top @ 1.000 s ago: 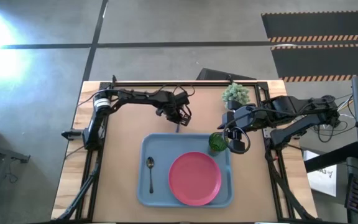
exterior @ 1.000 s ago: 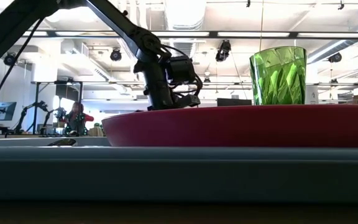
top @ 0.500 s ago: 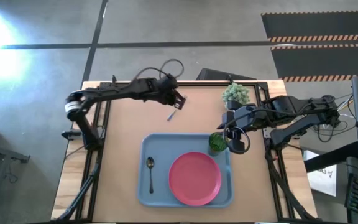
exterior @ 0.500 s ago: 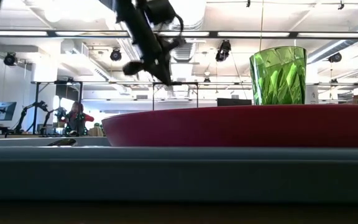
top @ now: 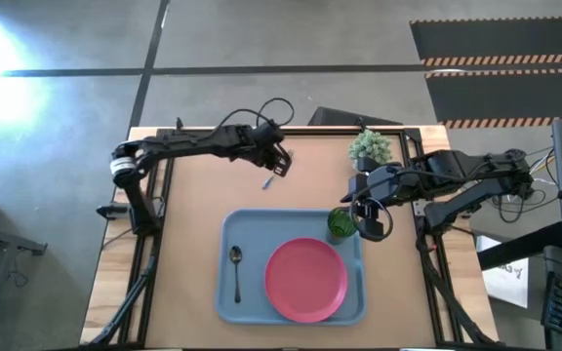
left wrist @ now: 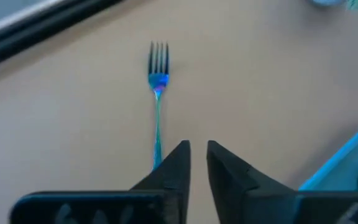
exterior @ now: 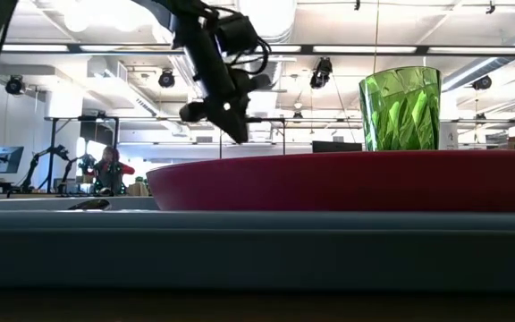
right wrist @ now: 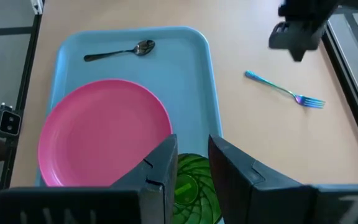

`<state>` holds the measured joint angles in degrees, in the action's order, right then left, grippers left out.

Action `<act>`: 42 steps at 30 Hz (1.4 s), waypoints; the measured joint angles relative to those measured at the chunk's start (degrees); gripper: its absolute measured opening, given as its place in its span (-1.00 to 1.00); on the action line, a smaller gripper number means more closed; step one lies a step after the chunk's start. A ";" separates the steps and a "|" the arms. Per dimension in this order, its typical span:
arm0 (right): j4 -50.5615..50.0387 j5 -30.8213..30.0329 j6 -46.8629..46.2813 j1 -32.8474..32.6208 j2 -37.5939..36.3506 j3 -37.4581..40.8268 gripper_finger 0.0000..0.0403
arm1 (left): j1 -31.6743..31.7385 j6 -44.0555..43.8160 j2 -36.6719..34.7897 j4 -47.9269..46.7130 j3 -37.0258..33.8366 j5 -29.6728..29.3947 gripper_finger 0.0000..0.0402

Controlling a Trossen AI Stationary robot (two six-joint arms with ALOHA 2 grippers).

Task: Pick and place plate/cup/fork/spoon on tray
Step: Put the blue fork on the blue tray to the left of the pink plate

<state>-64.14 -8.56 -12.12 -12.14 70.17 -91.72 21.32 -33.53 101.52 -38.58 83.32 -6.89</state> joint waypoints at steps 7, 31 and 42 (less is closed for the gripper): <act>0.00 0.00 0.00 0.00 0.02 0.00 -0.61 | 0.01 0.93 5.59 -0.11 0.13 1.27 -0.36; 0.10 -0.02 -2.71 0.02 0.02 0.00 -0.61 | 2.72 4.05 12.58 3.64 0.36 2.73 -0.17; 0.23 -0.04 -2.95 0.02 0.09 0.00 -0.61 | 2.86 0.91 12.58 3.10 0.16 10.23 -0.17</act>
<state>-63.91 -8.60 -15.07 -12.12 70.26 -91.72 24.18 -32.62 114.10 -35.48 83.48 3.34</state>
